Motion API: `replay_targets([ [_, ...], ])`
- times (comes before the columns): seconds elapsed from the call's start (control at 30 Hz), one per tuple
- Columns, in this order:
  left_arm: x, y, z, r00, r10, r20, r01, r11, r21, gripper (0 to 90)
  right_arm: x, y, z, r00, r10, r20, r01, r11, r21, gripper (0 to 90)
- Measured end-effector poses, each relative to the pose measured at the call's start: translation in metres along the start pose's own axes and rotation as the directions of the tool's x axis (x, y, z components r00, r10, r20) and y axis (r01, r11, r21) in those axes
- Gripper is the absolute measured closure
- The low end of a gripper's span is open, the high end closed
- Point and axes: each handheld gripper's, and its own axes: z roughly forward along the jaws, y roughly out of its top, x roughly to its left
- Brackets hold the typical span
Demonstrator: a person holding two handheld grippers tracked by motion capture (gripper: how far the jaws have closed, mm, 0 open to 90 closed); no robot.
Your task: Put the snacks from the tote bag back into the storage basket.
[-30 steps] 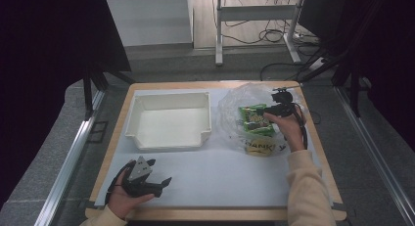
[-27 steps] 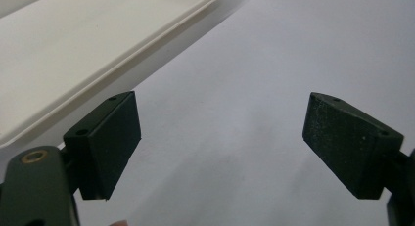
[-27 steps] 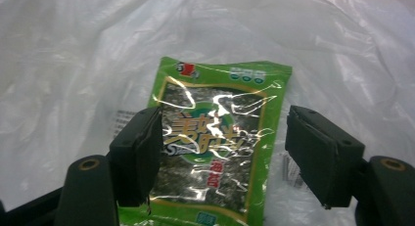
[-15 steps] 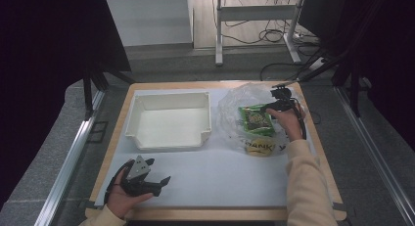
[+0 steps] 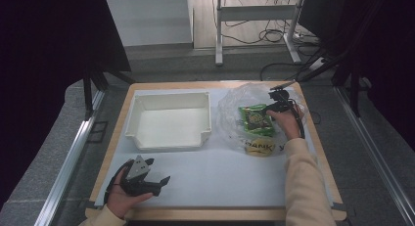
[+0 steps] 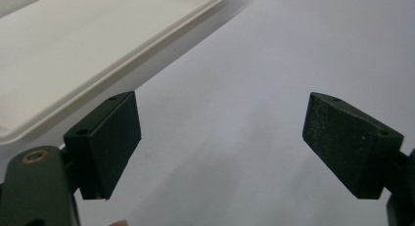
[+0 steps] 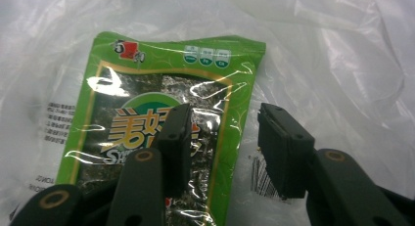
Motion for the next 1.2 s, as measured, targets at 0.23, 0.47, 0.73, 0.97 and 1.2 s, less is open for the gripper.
replay_targets([
  [0.23, 0.0, 0.0, 0.0, 1.0, -0.001, -0.001, 0.001, 1.0, 0.0, 14.4, -0.005, -0.001, 0.006, 0.9996, 0.024, -0.015, -0.023, 0.999, 0.031, 69.5],
  [0.47, 0.0, 0.0, -0.001, 1.0, 0.001, 0.0, -0.001, 1.0, -0.005, 14.4, -0.006, -0.003, 0.009, 0.9994, 0.026, -0.024, -0.024, 0.998, 0.058, 72.2],
  [0.73, -0.001, 0.0, -0.001, 1.0, 0.001, -0.001, -0.001, 1.0, -0.007, 14.4, -0.004, -0.003, 0.014, 0.9984, 0.053, -0.022, -0.051, 0.995, 0.083, 77.1],
  [0.97, -0.001, 0.001, -0.001, 1.0, 0.005, 0.0, -0.005, 1.0, -0.008, 14.4, 0.008, -0.004, 0.016, 0.997, 0.064, 0.044, -0.067, 0.995, 0.079, 84.2],
  [1.2, -0.001, 0.001, -0.002, 1.0, 0.005, 0.0, -0.005, 0.9999, -0.009, 14.4, 0.016, -0.004, 0.016, 0.9909, 0.085, 0.105, -0.092, 0.993, 0.07, 86.5],
])
